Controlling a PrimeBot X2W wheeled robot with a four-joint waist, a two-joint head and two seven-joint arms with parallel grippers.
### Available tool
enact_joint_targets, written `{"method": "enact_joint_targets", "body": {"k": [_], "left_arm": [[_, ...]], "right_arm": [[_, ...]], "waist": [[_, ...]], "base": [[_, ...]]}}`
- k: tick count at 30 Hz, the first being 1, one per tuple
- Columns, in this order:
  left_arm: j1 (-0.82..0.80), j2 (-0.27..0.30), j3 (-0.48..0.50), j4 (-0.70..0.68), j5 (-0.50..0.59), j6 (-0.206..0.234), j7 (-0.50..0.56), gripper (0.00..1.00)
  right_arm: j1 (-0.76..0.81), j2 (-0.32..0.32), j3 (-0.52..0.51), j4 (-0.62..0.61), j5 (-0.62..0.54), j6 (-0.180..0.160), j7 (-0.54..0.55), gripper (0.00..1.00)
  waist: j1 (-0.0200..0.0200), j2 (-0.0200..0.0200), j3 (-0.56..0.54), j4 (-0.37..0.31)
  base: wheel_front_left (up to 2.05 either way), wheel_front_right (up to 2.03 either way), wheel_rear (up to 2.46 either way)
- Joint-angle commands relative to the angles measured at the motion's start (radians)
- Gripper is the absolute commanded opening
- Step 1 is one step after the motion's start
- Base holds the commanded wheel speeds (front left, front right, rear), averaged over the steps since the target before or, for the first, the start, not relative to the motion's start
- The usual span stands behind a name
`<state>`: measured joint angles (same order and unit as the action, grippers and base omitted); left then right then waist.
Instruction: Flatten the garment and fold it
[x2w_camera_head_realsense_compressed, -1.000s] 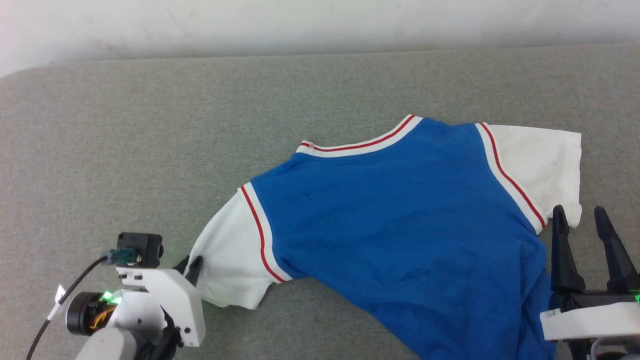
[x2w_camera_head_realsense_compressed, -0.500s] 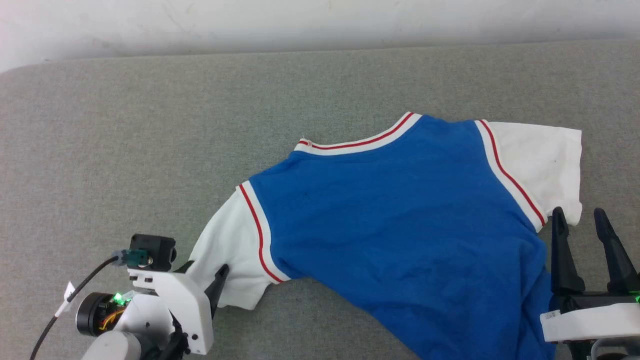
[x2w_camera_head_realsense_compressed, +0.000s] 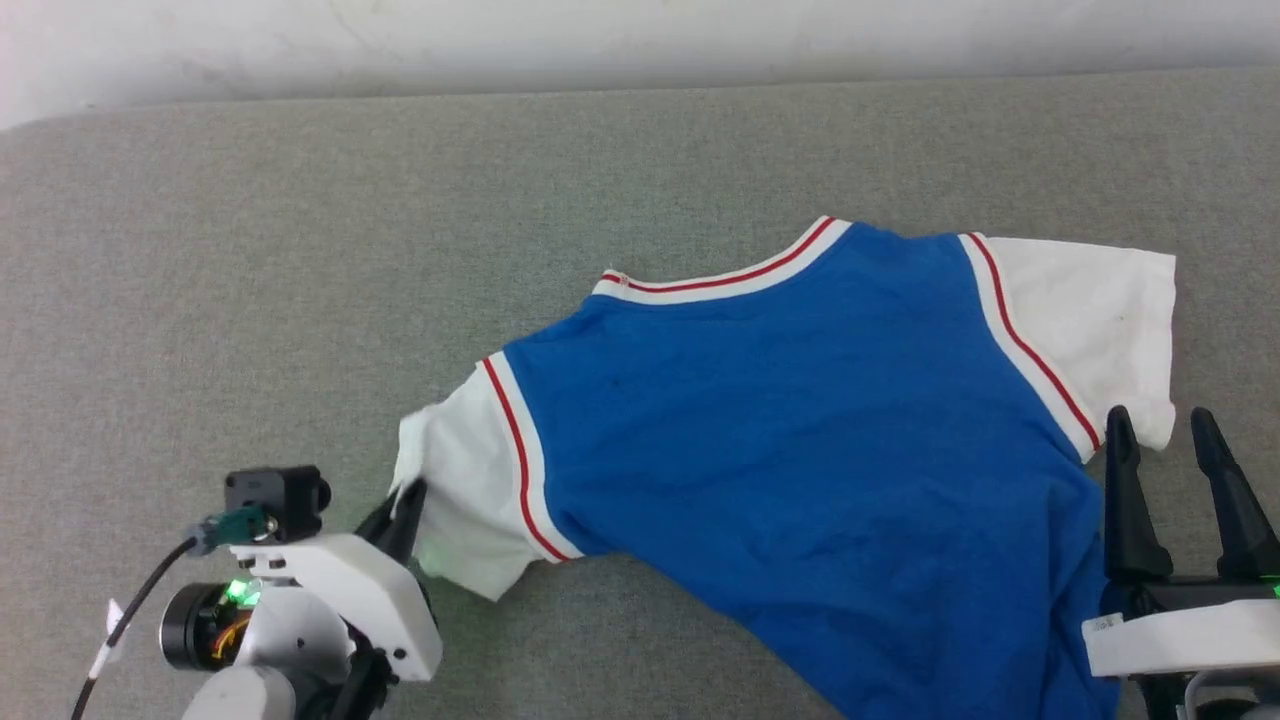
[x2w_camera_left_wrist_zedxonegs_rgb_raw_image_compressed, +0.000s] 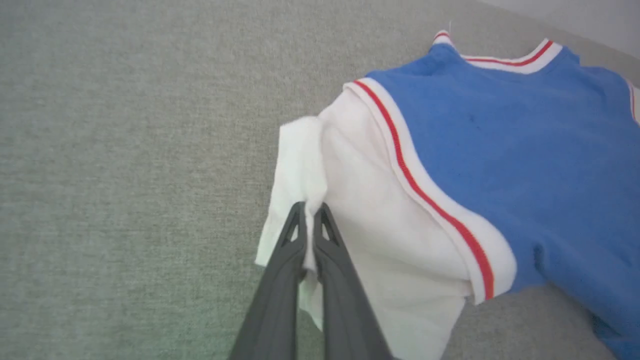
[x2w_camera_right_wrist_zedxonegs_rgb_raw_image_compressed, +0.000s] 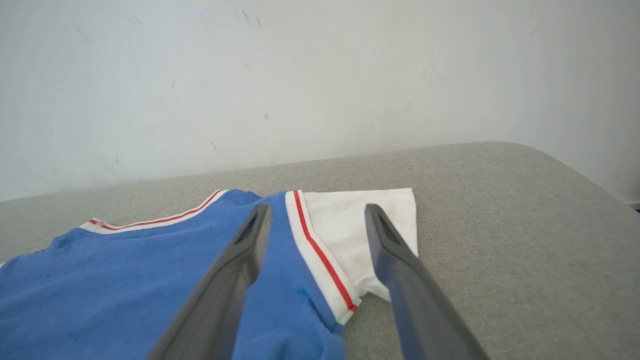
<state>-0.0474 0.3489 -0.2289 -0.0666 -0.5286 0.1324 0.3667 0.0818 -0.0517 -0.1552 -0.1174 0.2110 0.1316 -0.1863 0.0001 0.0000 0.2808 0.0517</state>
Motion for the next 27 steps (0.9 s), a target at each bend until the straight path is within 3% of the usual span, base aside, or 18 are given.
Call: {"method": "enact_joint_targets", "body": {"k": [1, 5, 8, 14, 18, 21, 27], "left_arm": [[0.008, -0.018, 0.013, -0.028, -0.005, 0.014, -0.031, 0.00], [0.046, -0.050, 0.049, -0.106, -0.030, 0.042, -0.084, 0.00], [0.107, -0.036, 0.099, -0.158, -0.034, 0.073, -0.107, 0.00], [0.213, 0.007, 0.217, -0.219, -0.063, 0.112, -0.126, 0.00], [0.227, 0.052, 0.232, -0.244, -0.060, 0.090, -0.114, 0.00], [0.190, 0.044, 0.198, -0.256, -0.070, 0.069, -0.103, 0.00], [0.111, 0.031, 0.139, -0.256, -0.051, 0.048, -0.104, 0.00]], "right_arm": [[-0.016, 0.001, 0.002, -0.005, -0.001, -0.001, -0.001, 1.00], [-0.028, 0.001, 0.002, -0.009, -0.018, -0.001, 0.013, 1.00], [-0.049, 0.001, -0.010, -0.030, -0.016, -0.001, 0.054, 1.00], [-0.151, -0.003, -0.084, -0.079, -0.017, -0.001, 0.288, 1.00], [-0.229, -0.069, -0.070, -0.063, -0.010, -0.001, 0.506, 1.00], [-0.297, -0.114, -0.063, -0.009, 0.006, -0.001, 0.620, 1.00], [-0.394, -0.193, -0.052, 0.116, -0.007, -0.001, 0.760, 1.00]], "waist": [[-0.0001, 0.0000, -0.002, 0.003], [-0.0001, 0.0000, -0.010, 0.008], [-0.0001, 0.0000, -0.012, 0.013], [-0.0001, 0.0000, -0.009, 0.021], [-0.0001, 0.0000, 0.010, 0.037], [-0.0001, 0.0000, 0.027, 0.048], [-0.0001, 0.0000, 0.071, 0.079]], "base": [[0.00, 0.00, 0.00], [0.00, 0.00, 0.00], [0.00, 0.00, 0.00], [0.00, 0.00, 0.00], [0.00, 0.00, 0.00], [0.00, 0.00, 0.00], [0.00, 0.00, 0.00]]}}
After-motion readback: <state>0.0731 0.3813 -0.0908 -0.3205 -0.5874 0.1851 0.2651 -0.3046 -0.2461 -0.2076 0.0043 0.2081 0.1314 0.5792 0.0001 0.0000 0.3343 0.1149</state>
